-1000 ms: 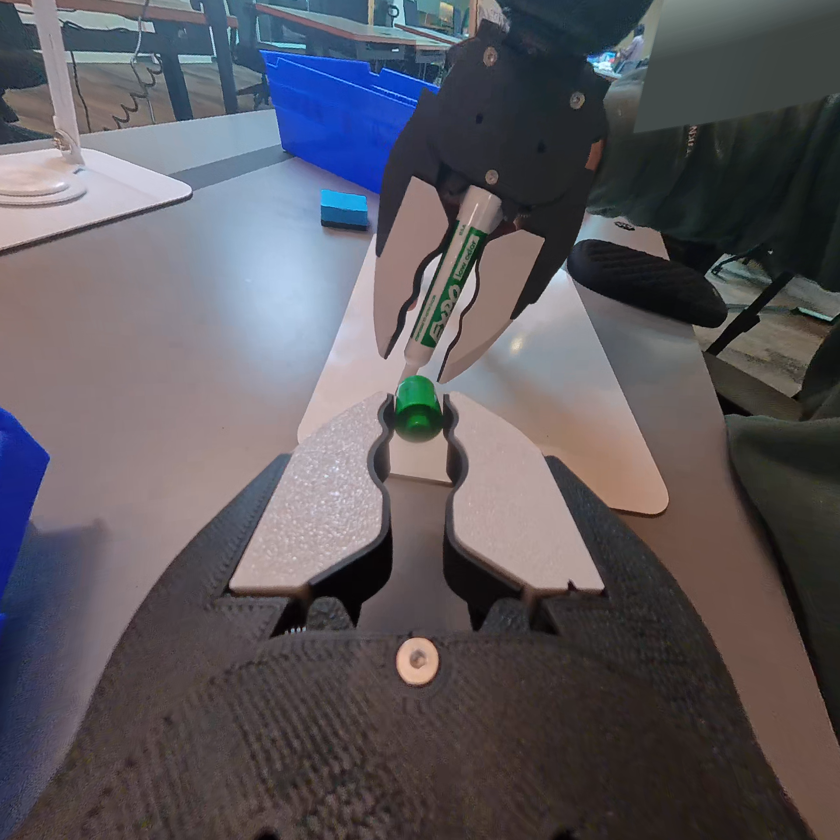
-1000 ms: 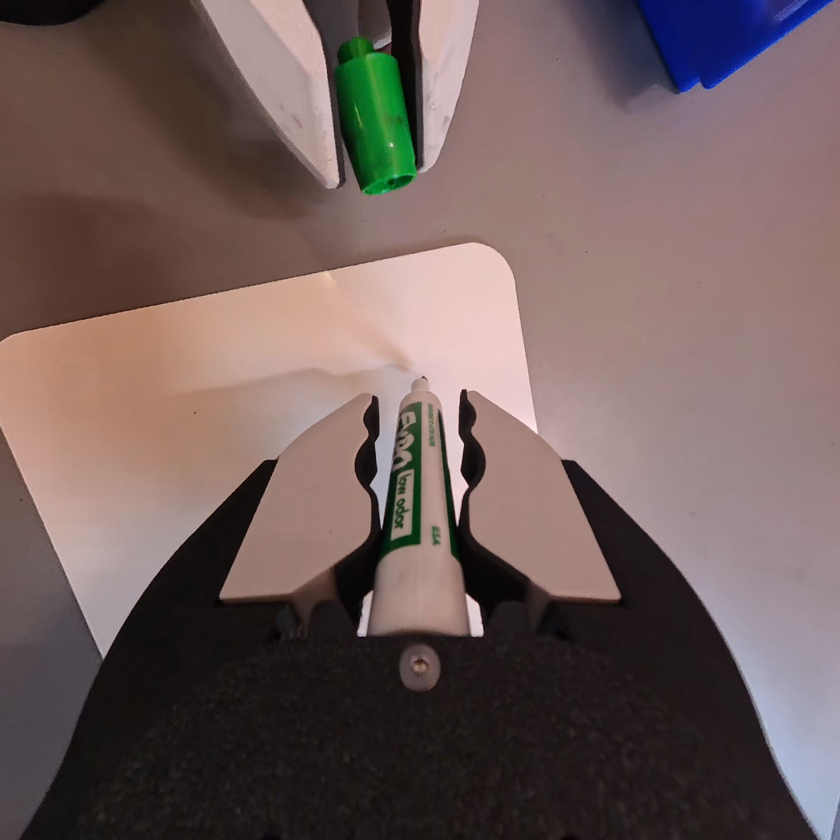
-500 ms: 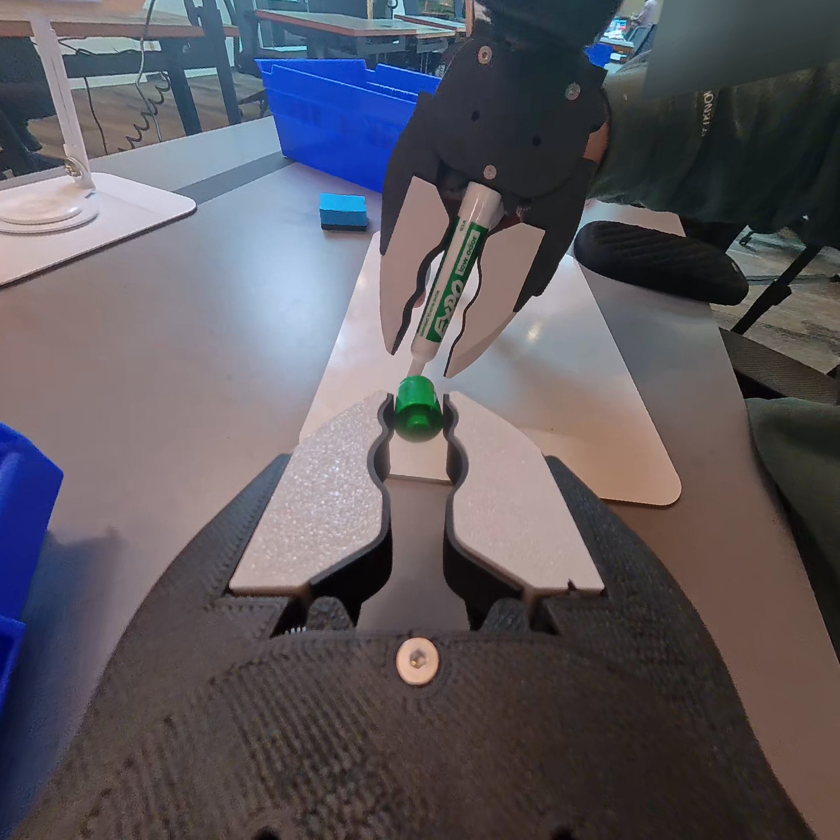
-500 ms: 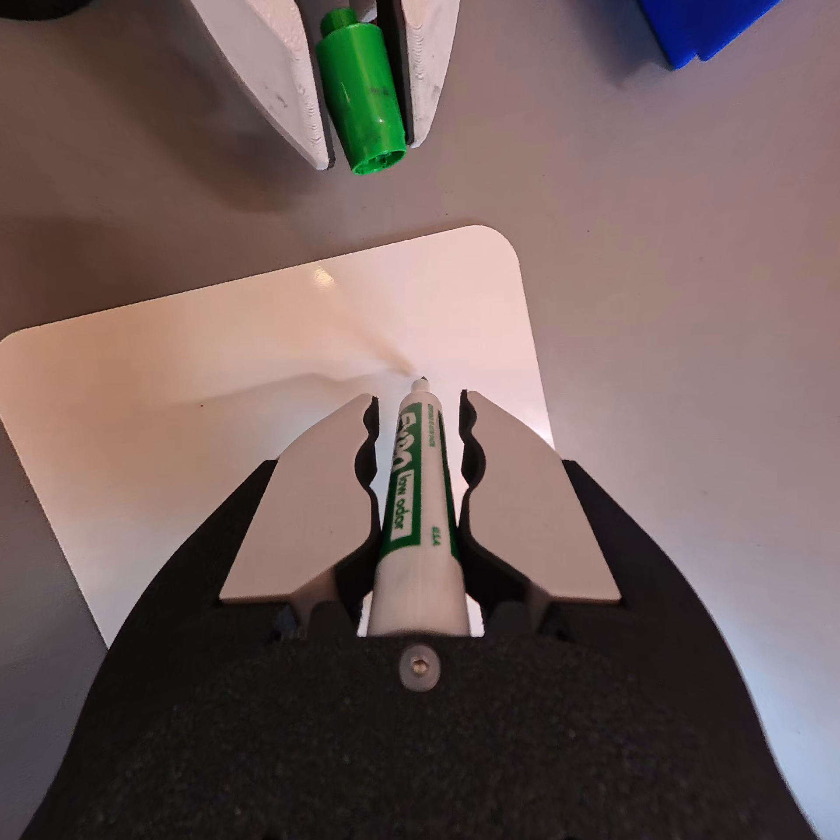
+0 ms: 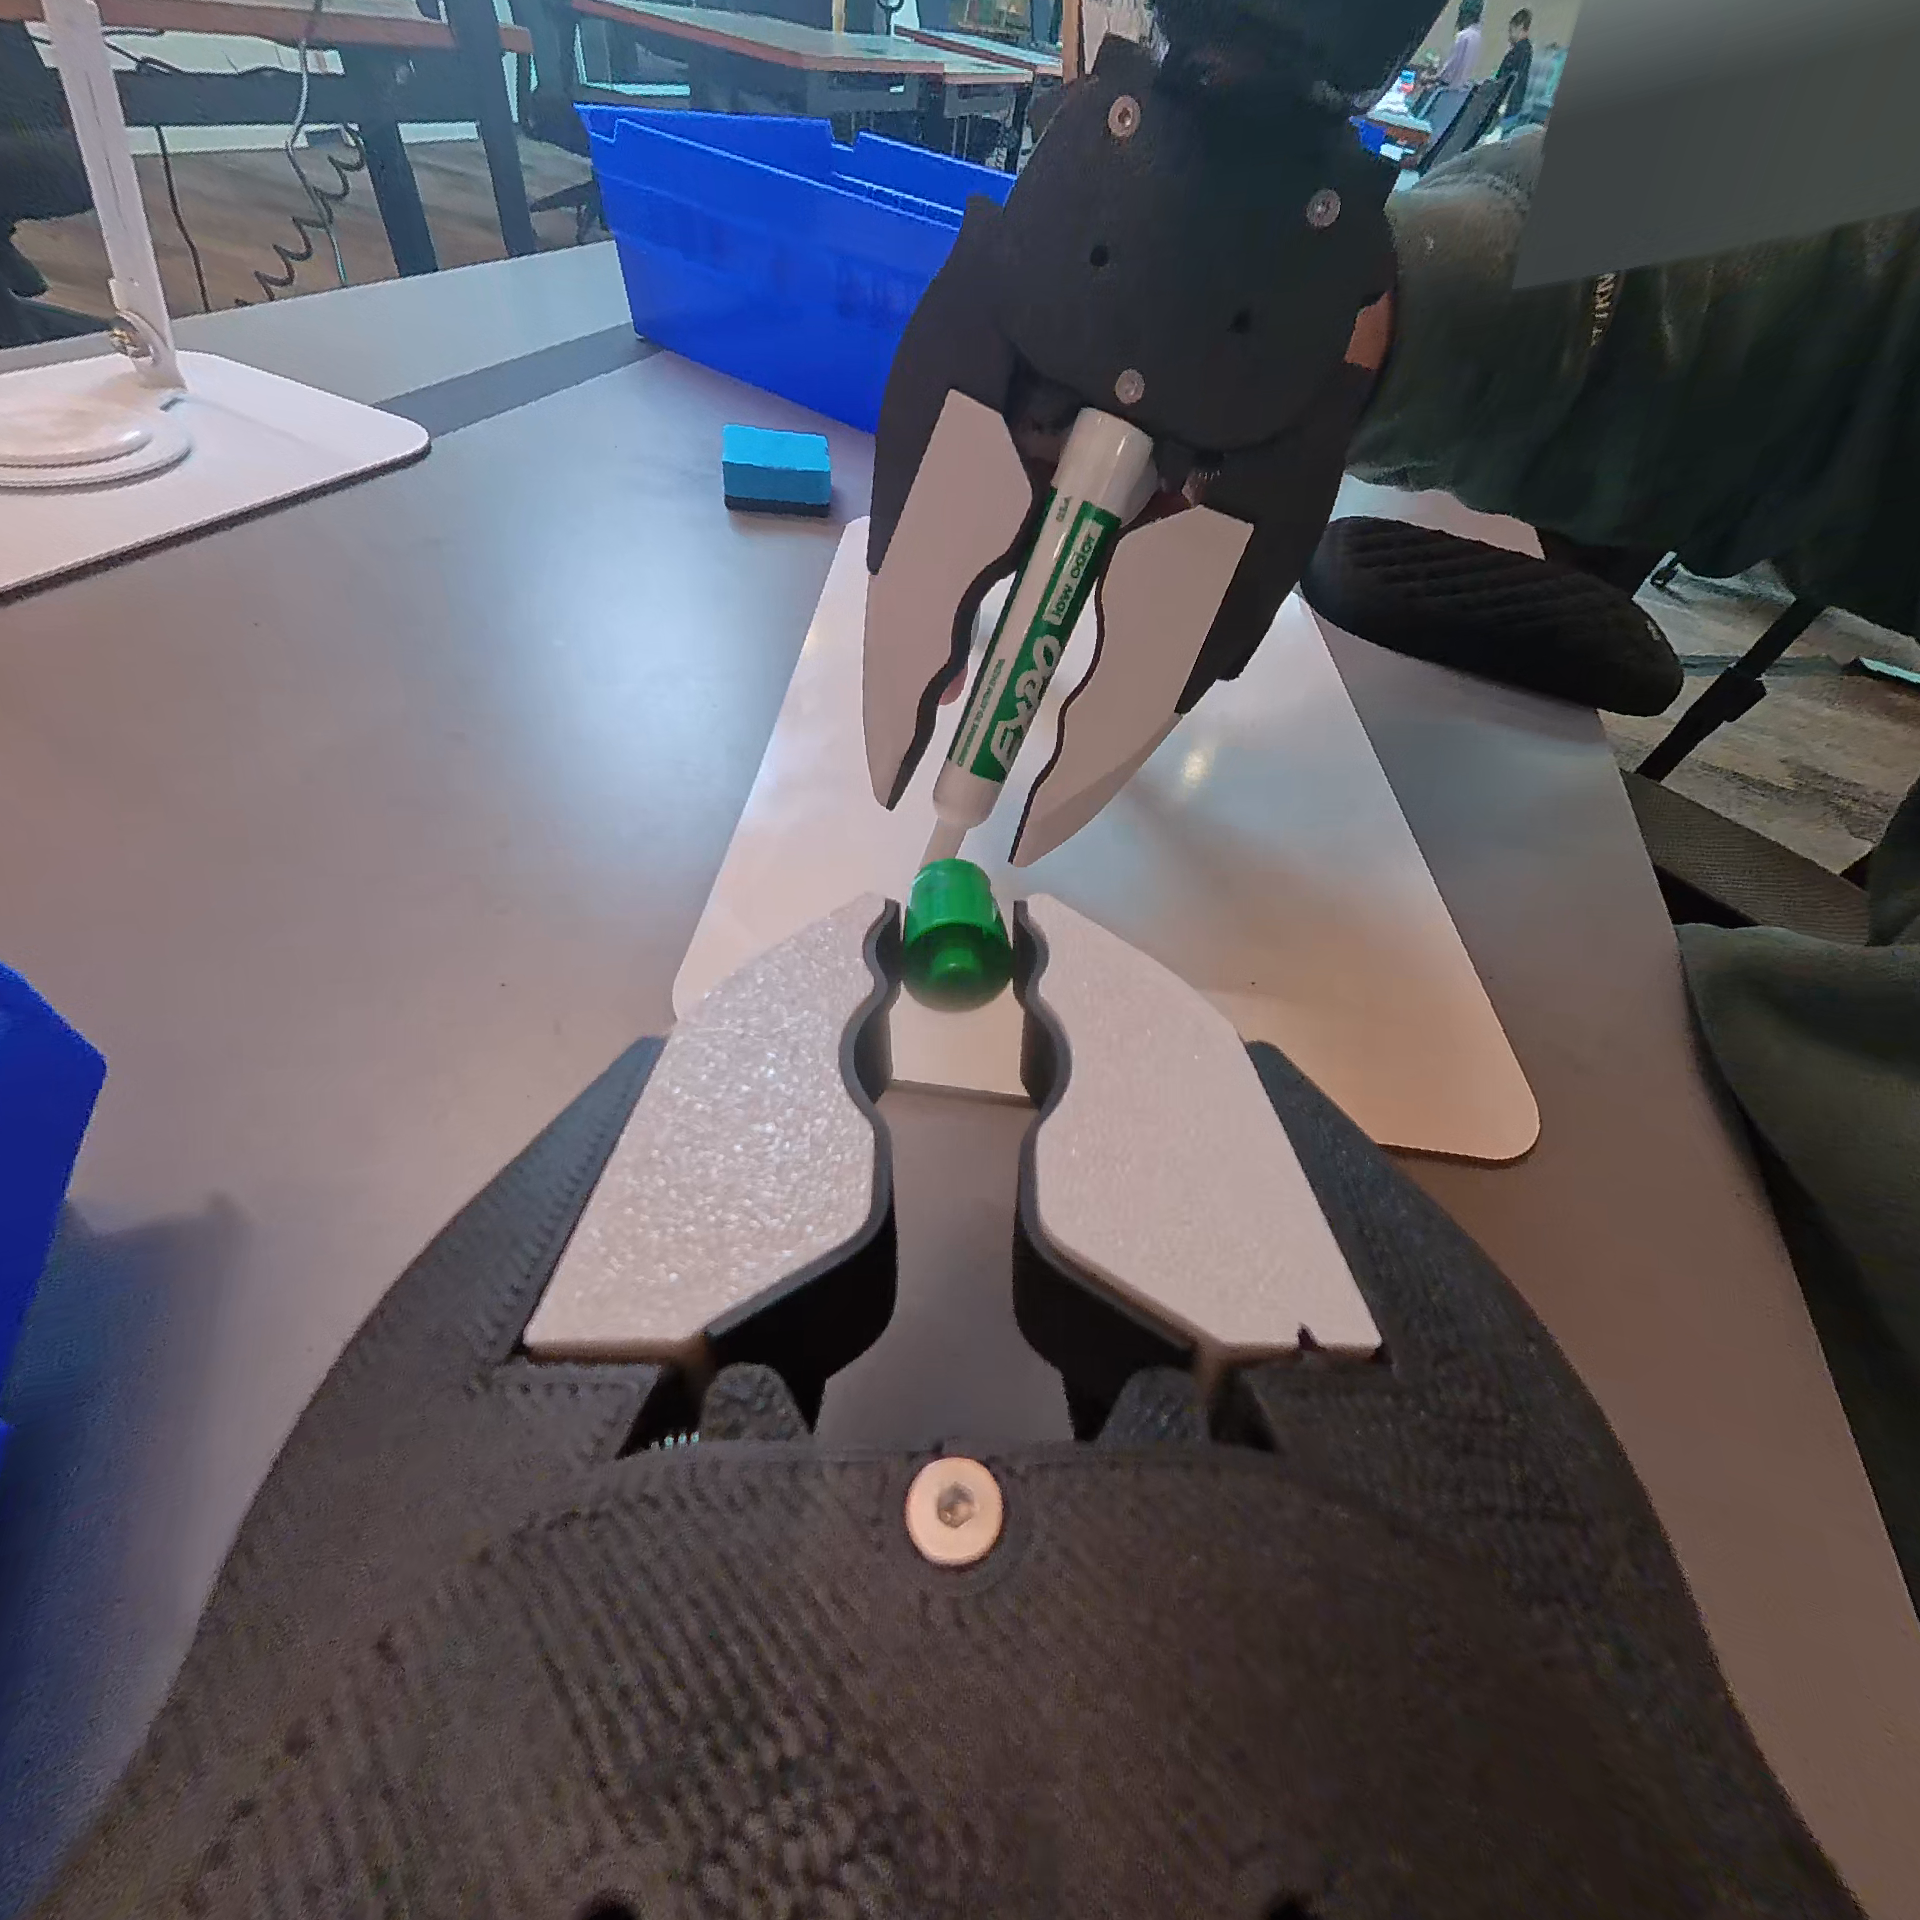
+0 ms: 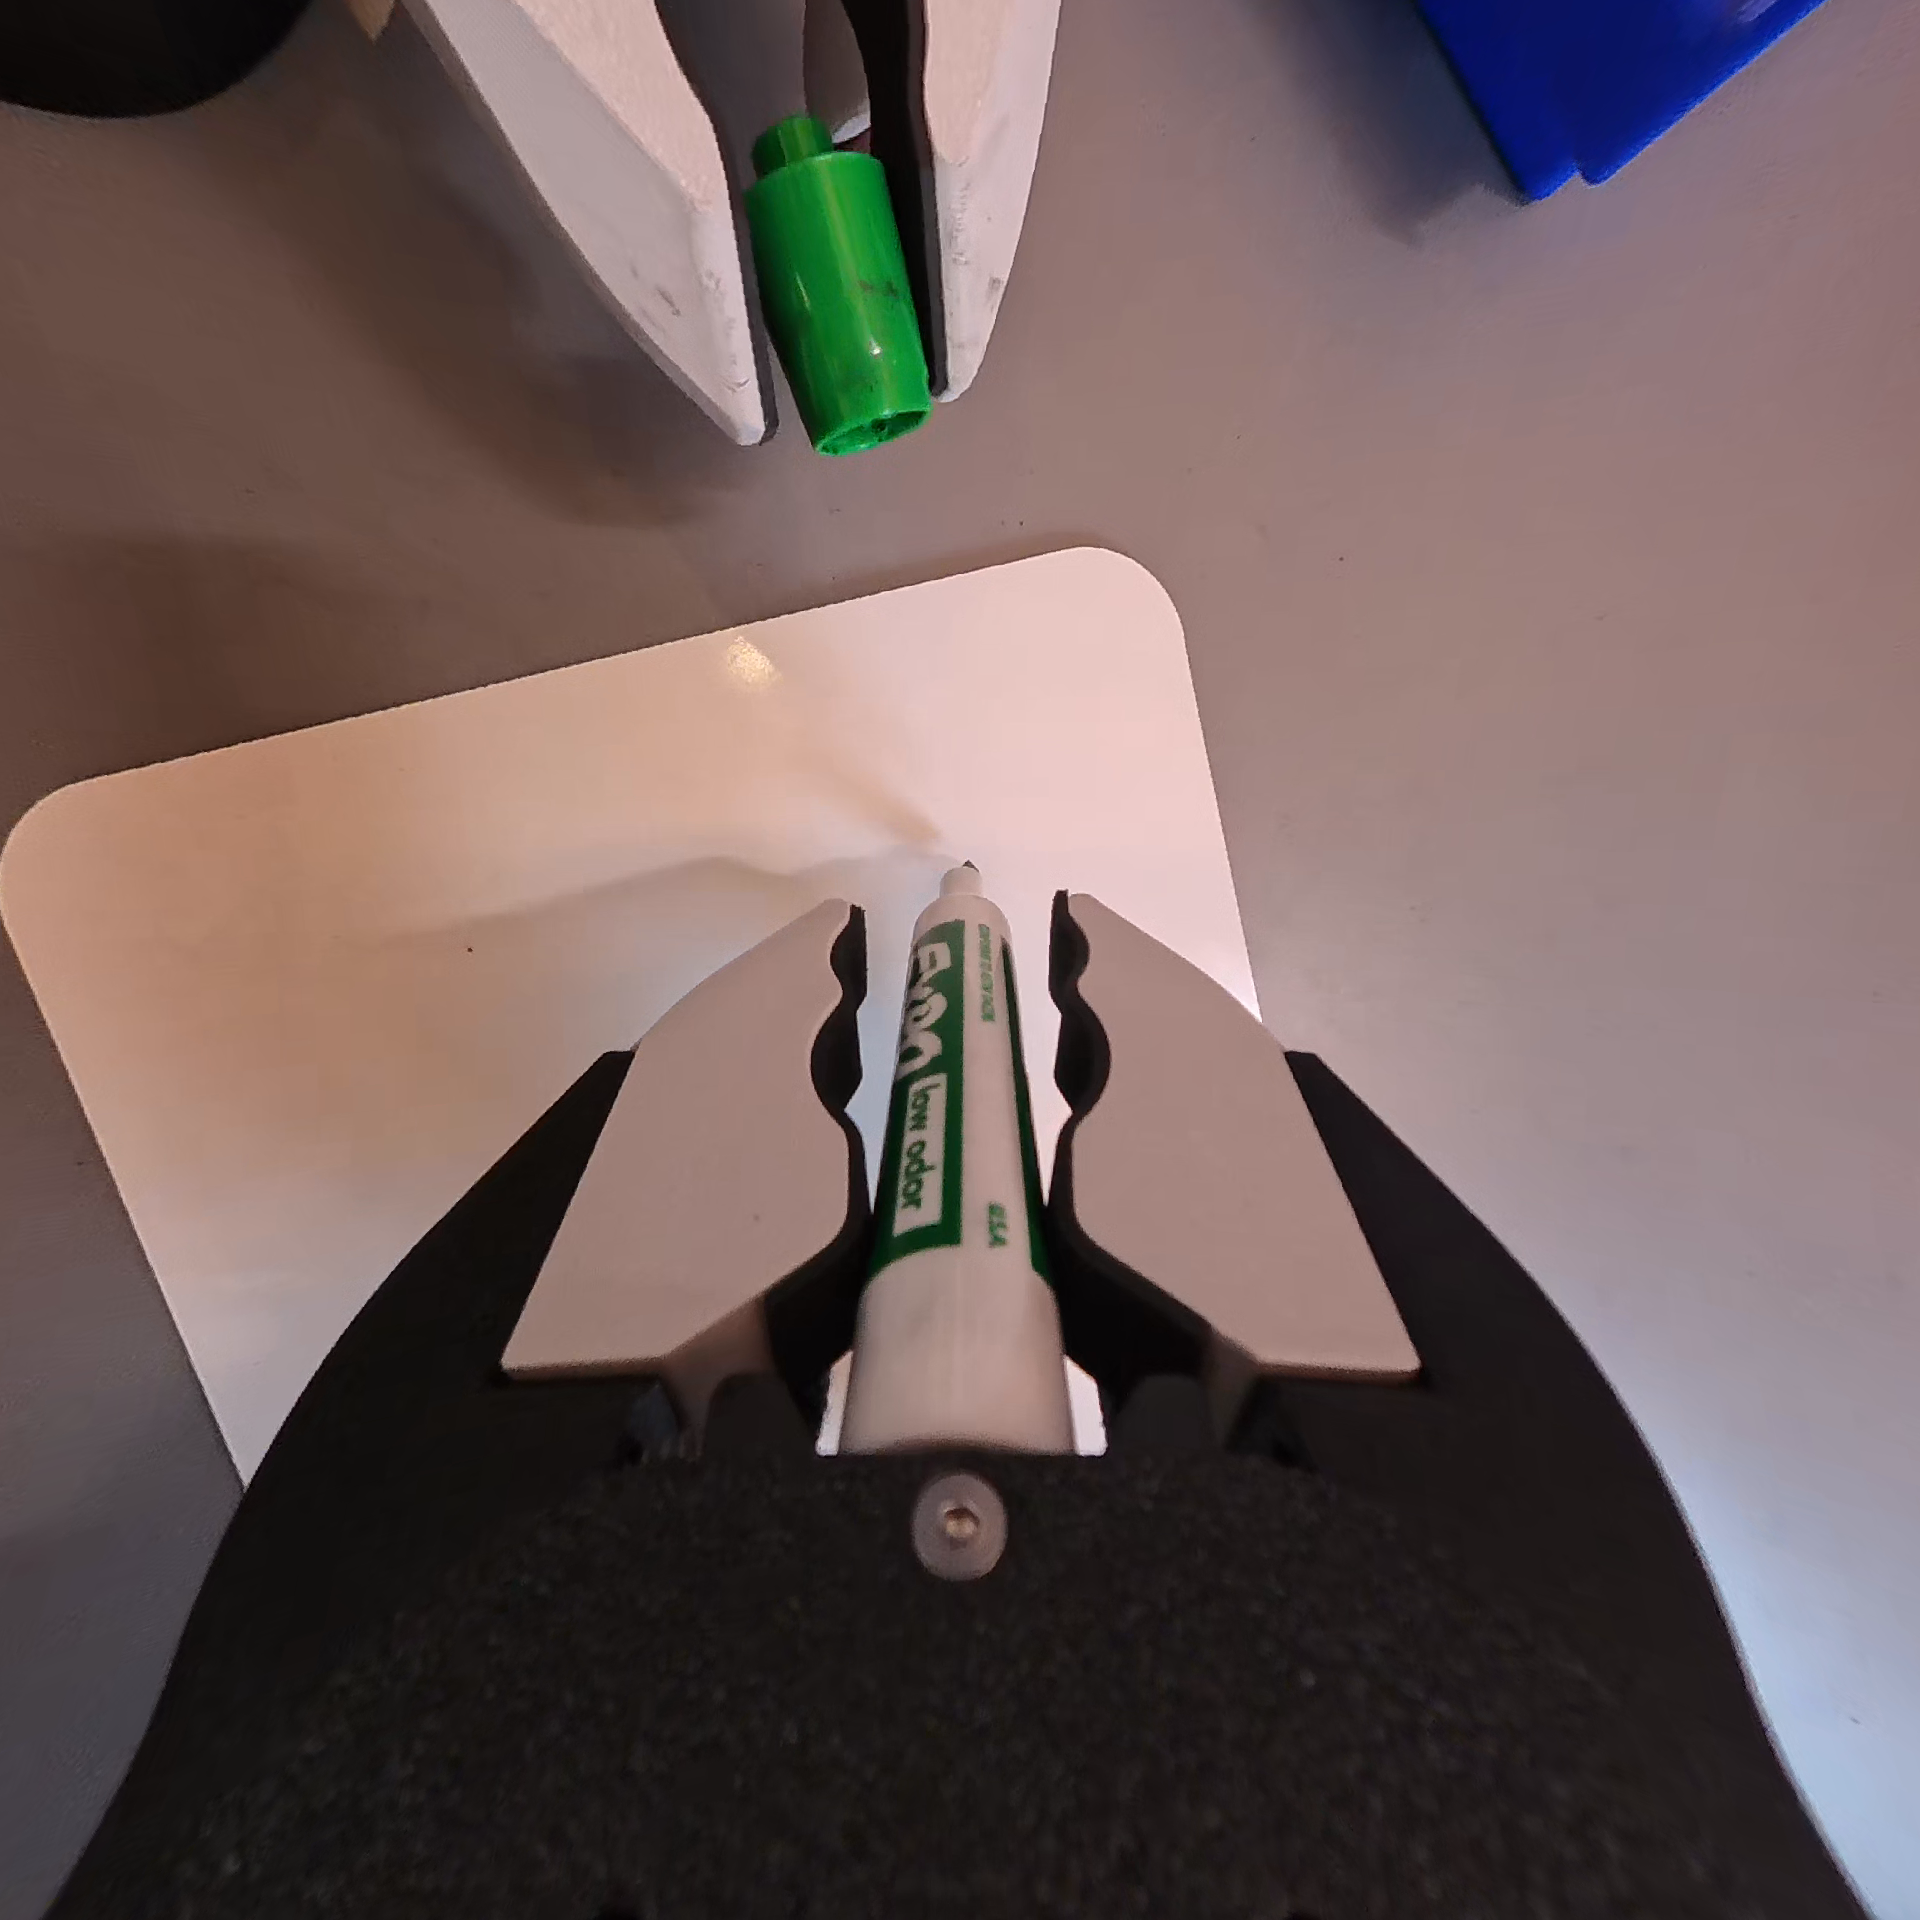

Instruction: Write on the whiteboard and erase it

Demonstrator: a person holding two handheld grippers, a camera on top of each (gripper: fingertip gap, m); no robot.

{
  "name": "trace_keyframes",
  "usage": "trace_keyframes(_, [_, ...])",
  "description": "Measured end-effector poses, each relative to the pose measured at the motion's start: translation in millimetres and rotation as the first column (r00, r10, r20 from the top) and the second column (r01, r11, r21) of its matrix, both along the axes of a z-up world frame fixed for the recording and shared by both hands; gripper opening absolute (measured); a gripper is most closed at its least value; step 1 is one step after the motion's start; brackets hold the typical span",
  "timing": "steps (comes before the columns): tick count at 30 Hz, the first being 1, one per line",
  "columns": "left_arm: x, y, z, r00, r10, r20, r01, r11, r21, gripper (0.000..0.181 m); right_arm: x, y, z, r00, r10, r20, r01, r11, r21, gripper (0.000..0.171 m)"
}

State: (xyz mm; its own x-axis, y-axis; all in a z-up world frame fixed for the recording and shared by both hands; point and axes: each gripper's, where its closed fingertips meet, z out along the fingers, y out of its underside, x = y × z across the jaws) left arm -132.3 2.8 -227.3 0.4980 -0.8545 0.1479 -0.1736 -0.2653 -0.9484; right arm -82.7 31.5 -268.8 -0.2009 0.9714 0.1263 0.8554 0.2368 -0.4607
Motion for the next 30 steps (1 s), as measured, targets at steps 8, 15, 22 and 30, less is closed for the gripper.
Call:
trace_keyframes(8, [-2, 1, 2, 1.0, 0.011, 0.01, -0.011, 1.0, 0.004, 0.02, -10, -1, -3, 1.0, 0.016, -0.002, -0.016, 1.0, -0.02, 0.034])
trace_keyframes(15, [-2, 1, 2, 1.0, 0.01, 0.014, -0.011, 1.0, 0.002, 0.02, -22, -6, -1, 0.999, 0.047, -0.013, -0.047, 0.999, -0.017, 0.034])
trace_keyframes(22, [-3, 2, 4, 1.0, 0.02, 0.016, -0.02, 1.0, 0.015, 0.02, -28, -5, -1, 0.998, 0.056, -0.002, -0.056, 0.998, 0.0, 0.034])
trace_keyframes(30, [-4, 3, 6, 0.999, 0.031, 0.021, -0.032, 0.999, 0.025, 0.02, -29, -6, -5, 0.998, 0.06, 0.027, -0.06, 0.998, 0.01, 0.034])
